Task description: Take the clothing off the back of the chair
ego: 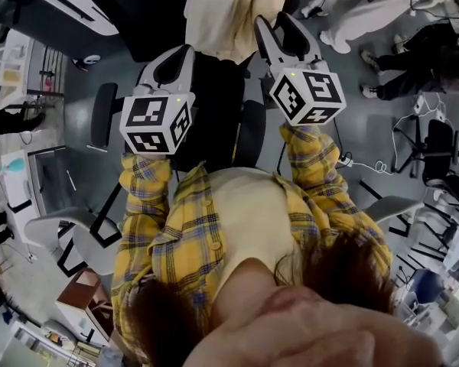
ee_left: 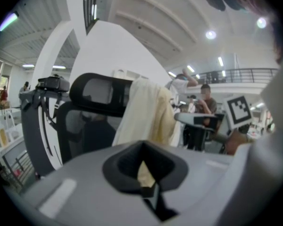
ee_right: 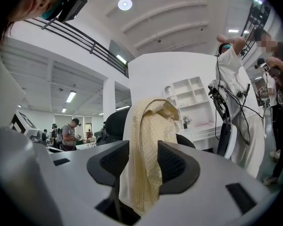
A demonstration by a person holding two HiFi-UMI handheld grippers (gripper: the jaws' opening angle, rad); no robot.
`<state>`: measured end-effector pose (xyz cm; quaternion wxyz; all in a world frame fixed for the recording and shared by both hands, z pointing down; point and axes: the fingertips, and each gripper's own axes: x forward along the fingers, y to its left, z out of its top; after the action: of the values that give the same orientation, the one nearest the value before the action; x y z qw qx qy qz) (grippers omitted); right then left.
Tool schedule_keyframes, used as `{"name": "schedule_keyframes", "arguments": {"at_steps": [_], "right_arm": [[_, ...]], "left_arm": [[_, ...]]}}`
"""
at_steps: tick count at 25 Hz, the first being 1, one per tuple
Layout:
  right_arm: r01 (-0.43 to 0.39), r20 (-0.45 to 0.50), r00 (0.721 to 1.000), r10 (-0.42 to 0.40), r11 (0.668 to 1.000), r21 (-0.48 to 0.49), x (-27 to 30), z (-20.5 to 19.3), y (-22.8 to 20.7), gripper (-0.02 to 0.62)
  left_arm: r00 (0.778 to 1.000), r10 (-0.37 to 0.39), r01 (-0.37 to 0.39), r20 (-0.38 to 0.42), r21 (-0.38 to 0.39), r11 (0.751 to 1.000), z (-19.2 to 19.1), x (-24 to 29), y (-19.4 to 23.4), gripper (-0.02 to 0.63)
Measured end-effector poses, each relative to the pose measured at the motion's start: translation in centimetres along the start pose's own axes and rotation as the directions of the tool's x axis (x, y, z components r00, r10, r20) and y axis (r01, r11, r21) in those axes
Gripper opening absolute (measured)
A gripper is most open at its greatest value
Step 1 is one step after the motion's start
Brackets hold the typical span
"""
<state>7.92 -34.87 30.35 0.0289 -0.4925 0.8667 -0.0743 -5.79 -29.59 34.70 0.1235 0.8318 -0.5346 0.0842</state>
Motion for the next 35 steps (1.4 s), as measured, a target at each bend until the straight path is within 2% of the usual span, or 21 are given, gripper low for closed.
{"name": "schedule_keyframes", "arguments": {"at_steps": [5,14,22,30,35], "right_arm": [[0.020,-0.005,1.000,-0.020,1.000,-0.011,1.2,0.0,-0.7,0.223],[0.038,0.012,0.999,-0.038,0.999,-0.017,4.7,0.6,-0.9,0.273],[-0.011,0.011,1.000,0.011,1.000,-0.022,7.1,0.1,0.9,0.282],[0.003,0.026,1.000,-0.002,0.999,-0.034,8.5,0.1,1.6,0.282],[0.063,0.048,0.997,-0.062,0.998,-0.008,8.8,0.3,1.2,0.281]], "left_arm": [[1.000,0.014,-0.014,0.000,-0.006,1.000,-0.1,0.3,0.3,0.003],[0.999,0.046,-0.047,-0.017,-0.014,0.999,-0.9,0.1,0.7,0.003],[0.994,0.110,-0.110,-0.029,-0.024,0.994,-1.6,-0.9,2.1,0.003],[0.988,0.148,-0.150,-0.043,-0.044,0.988,-2.5,-1.7,3.3,0.003],[0.987,0.154,-0.157,-0.051,-0.047,0.987,-3.0,-2.1,3.4,0.003]]}}
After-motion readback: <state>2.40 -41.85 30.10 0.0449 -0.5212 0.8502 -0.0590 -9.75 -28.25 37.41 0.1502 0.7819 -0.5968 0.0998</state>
